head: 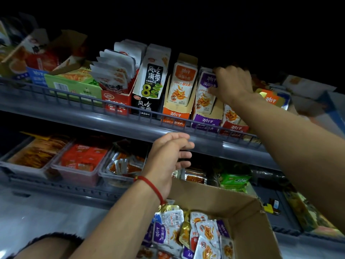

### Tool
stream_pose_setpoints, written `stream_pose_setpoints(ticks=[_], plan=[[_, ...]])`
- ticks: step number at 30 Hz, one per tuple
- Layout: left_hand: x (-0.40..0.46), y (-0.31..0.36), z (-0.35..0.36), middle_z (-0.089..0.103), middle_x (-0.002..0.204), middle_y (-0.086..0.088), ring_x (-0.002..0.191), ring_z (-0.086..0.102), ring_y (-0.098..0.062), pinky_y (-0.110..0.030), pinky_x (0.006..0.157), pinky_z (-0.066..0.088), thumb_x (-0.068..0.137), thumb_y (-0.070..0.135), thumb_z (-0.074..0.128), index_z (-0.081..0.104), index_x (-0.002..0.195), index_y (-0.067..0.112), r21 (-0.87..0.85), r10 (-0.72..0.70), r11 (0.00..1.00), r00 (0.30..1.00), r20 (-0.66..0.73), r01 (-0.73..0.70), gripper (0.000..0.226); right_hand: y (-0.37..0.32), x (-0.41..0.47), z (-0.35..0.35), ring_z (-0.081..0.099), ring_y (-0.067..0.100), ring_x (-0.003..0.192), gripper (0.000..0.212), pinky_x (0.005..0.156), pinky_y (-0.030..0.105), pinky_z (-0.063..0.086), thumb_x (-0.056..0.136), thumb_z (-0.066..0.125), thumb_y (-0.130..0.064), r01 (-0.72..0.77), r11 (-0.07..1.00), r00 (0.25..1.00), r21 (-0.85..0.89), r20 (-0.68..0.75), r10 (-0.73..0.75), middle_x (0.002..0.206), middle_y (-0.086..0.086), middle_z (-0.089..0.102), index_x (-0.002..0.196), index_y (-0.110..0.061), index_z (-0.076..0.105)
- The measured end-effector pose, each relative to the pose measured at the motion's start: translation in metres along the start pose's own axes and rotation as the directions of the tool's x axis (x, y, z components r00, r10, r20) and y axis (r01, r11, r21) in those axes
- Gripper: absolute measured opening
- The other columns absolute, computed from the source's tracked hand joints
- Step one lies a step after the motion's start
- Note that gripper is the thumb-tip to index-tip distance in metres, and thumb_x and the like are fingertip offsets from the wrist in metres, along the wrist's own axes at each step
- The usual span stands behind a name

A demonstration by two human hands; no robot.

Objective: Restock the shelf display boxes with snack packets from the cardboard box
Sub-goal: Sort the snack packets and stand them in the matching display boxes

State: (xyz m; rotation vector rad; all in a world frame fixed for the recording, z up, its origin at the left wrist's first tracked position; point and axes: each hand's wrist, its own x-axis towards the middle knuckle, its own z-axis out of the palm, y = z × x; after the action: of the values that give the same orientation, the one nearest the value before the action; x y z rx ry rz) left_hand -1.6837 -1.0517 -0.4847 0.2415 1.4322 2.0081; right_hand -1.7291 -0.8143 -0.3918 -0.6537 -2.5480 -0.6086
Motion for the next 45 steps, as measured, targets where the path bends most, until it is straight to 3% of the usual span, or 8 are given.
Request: stream_pose_setpoints(ticks=[11, 15, 19, 22, 31, 33, 39, 45], plan=[[0.008, -0.029, -0.001, 0.073, 0.096, -0.008, 0.08, 0.065, -0.017, -0.033, 0.069, 0.057, 0.09, 0.007, 0.066, 0.07, 0.096, 0.019, 0.356, 0.03, 0.934, 1.0, -0.009, -0.025, 0.013, 0.021, -0.088, -0.031, 0.056, 0.035, 0.102, 0.028, 0.083, 0.046, 0.041, 0.095, 0.05, -0.025, 0.239, 0.964, 0.922, 0.117, -0.34, -0.188, 0.108, 0.014, 0.063, 0.116, -0.011, 0.063], [0.018, -0.075, 0.004, 0.068, 0.083, -0.003, 0.071, 0.06, -0.014, -0.023, 0.057, 0.046, 0.089, 0.003, 0.064, 0.066, 0.081, 0.022, 0.588, -0.02, 0.809, 0.999, 0.037, -0.006, 0.021, 0.026, -0.183, -0.013, 0.057, 0.031, 0.086, 0.018, 0.073, 0.045, 0.046, 0.09, 0.054, -0.024, 0.298, 0.902, 0.952, 0.312, -0.172, -0.255, 0.092, 0.008, 0.063, 0.1, -0.013, 0.065], [0.026, -0.143, 0.003, 0.06, 0.075, 0.003, 0.076, 0.059, -0.014, -0.029, 0.075, 0.056, 0.089, -0.004, 0.061, 0.063, 0.076, 0.02, 0.825, -0.265, 0.565, 0.942, 0.206, -0.022, 0.027, 0.037, -0.262, 0.031, 0.063, 0.027, 0.083, 0.033, 0.071, 0.041, 0.052, 0.088, 0.038, -0.034, 0.208, 0.911, 0.929, 0.356, 0.221, -0.298, 0.093, 0.002, 0.064, 0.098, -0.019, 0.066], [0.026, -0.191, 0.0, 0.071, 0.097, -0.005, 0.096, 0.065, -0.022, -0.028, 0.085, 0.051, 0.091, 0.012, 0.061, 0.071, 0.097, 0.015, 0.954, -0.431, 0.183, 0.853, 0.294, -0.237, 0.012, 0.048, -0.289, 0.052, 0.066, 0.024, 0.086, 0.039, 0.074, 0.042, 0.057, 0.086, 0.031, -0.04, 0.1, 0.919, 0.8, 0.382, 0.517, -0.303, 0.099, -0.001, 0.069, 0.098, -0.025, 0.064], [0.021, -0.259, 0.02, 0.046, 0.14, -0.01, 0.125, 0.05, -0.032, -0.042, 0.094, 0.047, 0.087, 0.044, 0.069, 0.047, 0.14, 0.019, 0.638, -0.523, -0.381, 0.725, 0.448, -0.669, 0.062, 0.065, -0.282, 0.046, 0.068, 0.014, 0.087, 0.021, 0.078, 0.039, 0.059, 0.095, 0.058, -0.038, -0.069, 0.793, 0.846, 0.605, 0.456, -0.274, 0.094, -0.011, 0.072, 0.112, -0.032, 0.067], [0.023, -0.262, 0.02, 0.048, 0.14, -0.009, 0.124, 0.052, -0.031, -0.041, 0.095, 0.049, 0.086, 0.038, 0.072, 0.05, 0.137, 0.022, 0.7, -0.513, -0.358, 0.756, 0.406, -0.618, 0.058, 0.068, -0.281, 0.045, 0.068, 0.014, 0.088, 0.021, 0.079, 0.039, 0.059, 0.094, 0.059, -0.038, -0.097, 0.785, 0.846, 0.612, 0.466, -0.259, 0.093, -0.012, 0.072, 0.113, -0.032, 0.067], [0.043, -0.205, 0.012, 0.064, 0.112, -0.001, 0.099, 0.063, -0.019, -0.032, 0.084, 0.055, 0.085, 0.013, 0.078, 0.06, 0.094, 0.021, 0.975, -0.486, 0.129, 0.845, 0.222, -0.182, 0.021, 0.08, -0.282, 0.049, 0.067, 0.013, 0.092, 0.018, 0.086, 0.04, 0.058, 0.096, 0.063, -0.035, -0.183, 0.785, 0.772, 0.592, 0.581, -0.258, 0.098, -0.009, 0.071, 0.112, -0.03, 0.069], [0.021, -0.11, 0.012, 0.076, 0.084, -0.013, 0.065, 0.071, -0.016, -0.026, 0.052, 0.054, 0.08, -0.003, 0.078, 0.062, 0.096, 0.004, 0.739, -0.358, 0.672, 0.895, 0.266, 0.049, 0.024, 0.083, -0.286, 0.053, 0.067, 0.014, 0.098, 0.033, 0.087, 0.041, 0.058, 0.094, 0.064, -0.051, -0.3, 0.758, 0.674, 0.58, 0.691, -0.262, 0.108, -0.009, 0.071, 0.118, -0.028, 0.064]])
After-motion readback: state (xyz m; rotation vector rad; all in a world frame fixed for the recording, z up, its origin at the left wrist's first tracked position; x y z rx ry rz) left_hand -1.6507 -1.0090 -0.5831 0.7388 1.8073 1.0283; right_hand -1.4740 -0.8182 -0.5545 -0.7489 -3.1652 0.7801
